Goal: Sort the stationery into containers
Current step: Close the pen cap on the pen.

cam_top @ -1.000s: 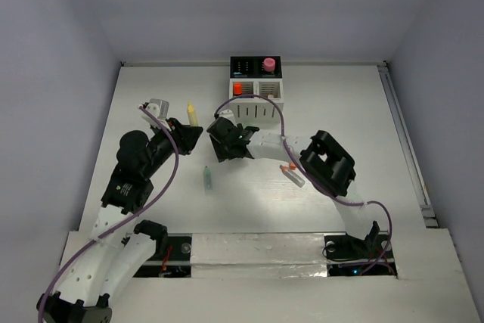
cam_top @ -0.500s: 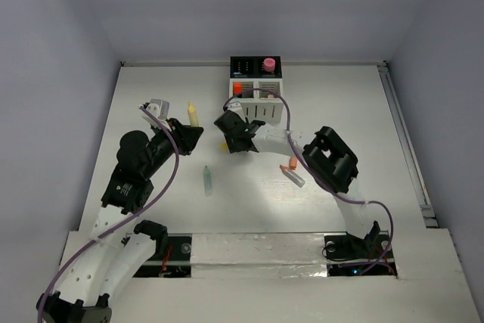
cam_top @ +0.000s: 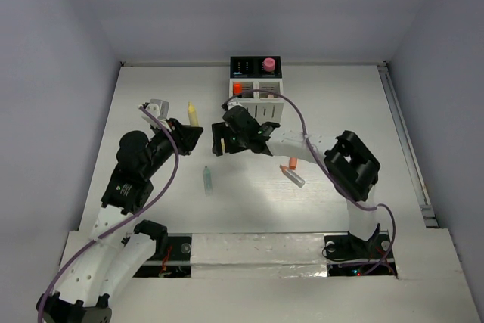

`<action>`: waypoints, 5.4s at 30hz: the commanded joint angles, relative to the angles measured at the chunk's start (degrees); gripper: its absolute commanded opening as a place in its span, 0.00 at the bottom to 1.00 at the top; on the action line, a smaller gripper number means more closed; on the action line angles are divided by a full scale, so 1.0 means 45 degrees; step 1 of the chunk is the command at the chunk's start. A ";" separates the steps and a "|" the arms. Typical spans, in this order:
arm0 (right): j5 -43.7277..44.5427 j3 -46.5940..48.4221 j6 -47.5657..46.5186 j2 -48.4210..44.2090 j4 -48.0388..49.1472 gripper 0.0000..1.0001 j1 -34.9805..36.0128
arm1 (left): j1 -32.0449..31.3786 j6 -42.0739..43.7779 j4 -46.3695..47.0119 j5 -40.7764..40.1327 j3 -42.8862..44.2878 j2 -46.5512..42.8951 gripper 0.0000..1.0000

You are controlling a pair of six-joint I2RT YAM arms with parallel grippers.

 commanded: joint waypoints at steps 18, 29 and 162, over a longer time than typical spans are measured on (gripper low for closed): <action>0.0636 0.2559 0.0971 0.2703 -0.0696 0.70 -0.0392 | -0.0039 0.0179 0.0381 0.0046 0.0401 -0.0408 0.00; 0.1633 0.4161 -0.0006 0.3737 -0.2590 0.59 -0.0392 | -0.0155 0.0179 0.0381 0.0027 0.0401 -0.0408 0.00; 0.1595 0.3594 0.0012 -0.3547 0.4186 0.00 0.1054 | -0.0156 0.0238 0.0811 0.1296 0.0226 0.0842 0.00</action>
